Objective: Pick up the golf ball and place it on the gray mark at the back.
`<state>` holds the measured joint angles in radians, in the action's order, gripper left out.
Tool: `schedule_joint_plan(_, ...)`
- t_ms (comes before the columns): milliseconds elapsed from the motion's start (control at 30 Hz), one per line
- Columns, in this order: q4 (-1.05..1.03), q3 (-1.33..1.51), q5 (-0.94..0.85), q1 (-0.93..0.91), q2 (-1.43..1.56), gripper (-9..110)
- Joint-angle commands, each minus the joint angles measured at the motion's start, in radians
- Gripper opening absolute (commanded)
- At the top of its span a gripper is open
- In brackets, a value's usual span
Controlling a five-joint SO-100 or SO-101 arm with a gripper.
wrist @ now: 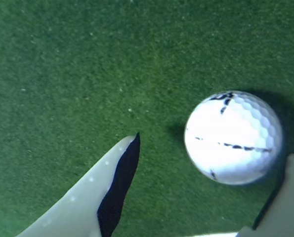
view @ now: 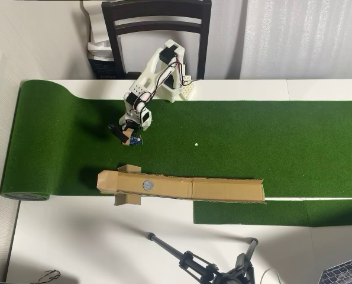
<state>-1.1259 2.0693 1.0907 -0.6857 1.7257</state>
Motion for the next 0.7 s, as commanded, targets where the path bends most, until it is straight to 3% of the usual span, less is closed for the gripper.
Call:
schedule_joint_plan(0, 0.018, -0.057, -0.011, -0.038, 0.025, 46)
schedule_joint_plan(667, 0.018, -0.130, 0.000, -0.026, 0.008, 46)
